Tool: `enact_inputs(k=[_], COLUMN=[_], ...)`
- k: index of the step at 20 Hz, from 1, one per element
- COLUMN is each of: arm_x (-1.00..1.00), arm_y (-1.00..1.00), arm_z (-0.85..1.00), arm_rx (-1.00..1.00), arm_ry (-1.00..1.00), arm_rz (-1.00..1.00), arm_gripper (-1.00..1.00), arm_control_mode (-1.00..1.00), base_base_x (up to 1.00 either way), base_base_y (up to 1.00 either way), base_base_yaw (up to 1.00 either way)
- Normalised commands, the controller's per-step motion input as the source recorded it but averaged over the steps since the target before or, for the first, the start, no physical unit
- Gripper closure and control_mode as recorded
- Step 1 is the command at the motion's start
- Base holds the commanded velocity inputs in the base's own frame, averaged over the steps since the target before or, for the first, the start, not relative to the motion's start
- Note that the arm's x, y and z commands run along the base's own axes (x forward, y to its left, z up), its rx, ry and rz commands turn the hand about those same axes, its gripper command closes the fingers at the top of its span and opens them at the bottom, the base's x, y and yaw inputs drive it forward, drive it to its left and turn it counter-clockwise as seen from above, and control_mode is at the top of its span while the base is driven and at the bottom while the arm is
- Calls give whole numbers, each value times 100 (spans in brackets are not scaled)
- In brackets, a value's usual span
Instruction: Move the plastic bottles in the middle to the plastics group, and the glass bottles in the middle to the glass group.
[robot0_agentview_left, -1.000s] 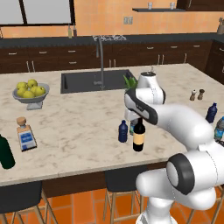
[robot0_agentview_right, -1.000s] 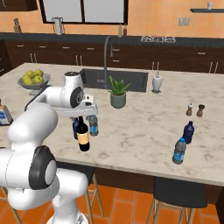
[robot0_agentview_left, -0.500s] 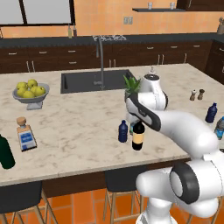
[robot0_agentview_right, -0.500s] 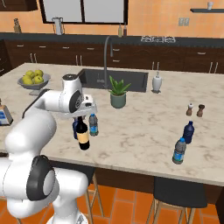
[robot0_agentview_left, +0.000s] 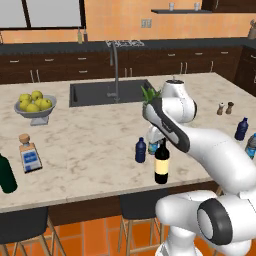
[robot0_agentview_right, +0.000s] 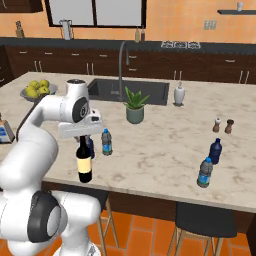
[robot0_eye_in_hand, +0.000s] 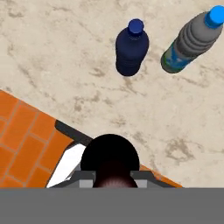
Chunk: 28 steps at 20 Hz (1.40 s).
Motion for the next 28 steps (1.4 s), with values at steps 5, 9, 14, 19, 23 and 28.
enact_inputs(k=[5, 9, 14, 19, 23, 28], arm_x=[-37, -8, 0, 0, 1, 26], arm_y=[92, 100, 100, 100, 100, 95], arm_z=[7, 11, 4, 5, 0, 0], arm_rx=[0, 0, 0, 0, 0, 0], arm_ry=[8, 1, 0, 0, -6, -14], arm_rz=[0, 3, 7, 6, 8, 2], arm_gripper=[100, 100, 100, 100, 100, 100], arm_control_mode=[-100, -100, -100, -100, -100, -100], base_base_x=[0, 0, 0, 0, 0, 0], base_base_y=[0, 0, 0, 0, 0, 0], base_base_yaw=[0, 0, 0, 0, 0, 0])
